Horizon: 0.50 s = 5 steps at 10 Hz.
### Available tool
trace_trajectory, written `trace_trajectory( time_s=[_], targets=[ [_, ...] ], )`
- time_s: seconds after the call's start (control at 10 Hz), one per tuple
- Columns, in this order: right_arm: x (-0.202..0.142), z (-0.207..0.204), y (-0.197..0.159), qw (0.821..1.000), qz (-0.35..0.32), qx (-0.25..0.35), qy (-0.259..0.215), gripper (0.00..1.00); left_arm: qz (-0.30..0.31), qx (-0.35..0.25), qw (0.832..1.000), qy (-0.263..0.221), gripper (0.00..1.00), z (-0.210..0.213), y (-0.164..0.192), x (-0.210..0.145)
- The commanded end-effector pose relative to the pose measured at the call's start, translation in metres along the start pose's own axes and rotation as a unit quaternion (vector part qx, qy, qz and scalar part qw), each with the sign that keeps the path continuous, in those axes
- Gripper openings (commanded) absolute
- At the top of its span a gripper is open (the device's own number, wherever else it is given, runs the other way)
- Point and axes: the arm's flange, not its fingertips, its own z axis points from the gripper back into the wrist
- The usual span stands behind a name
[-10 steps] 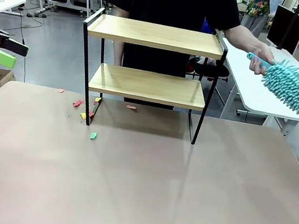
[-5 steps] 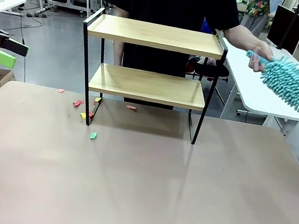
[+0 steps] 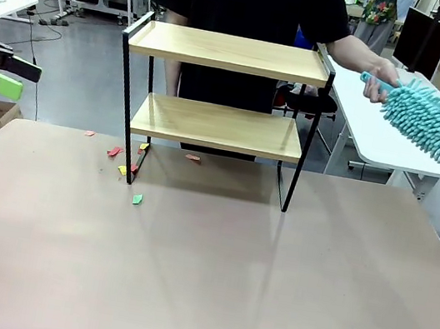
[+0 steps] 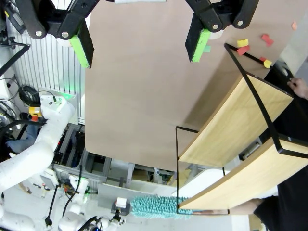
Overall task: Clean the shelf.
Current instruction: Hand the Duster back to the human.
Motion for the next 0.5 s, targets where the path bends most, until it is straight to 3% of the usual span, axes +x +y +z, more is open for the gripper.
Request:
trace_trajectory(
  time_s=[0.0,0.4],
  targets=[
    [0.011,0.006,-0.011,0.999,-0.035,0.009,-0.027,1.0,-0.007,-0.002,1.0,-0.014,1.0,0.0,0.0,0.002],
    [0.015,0.011,-0.002,1.0,-0.017,0.002,-0.022,1.0,-0.007,-0.002,1.0,-0.014,1.0,0.0,0.0,0.002]
  ],
)
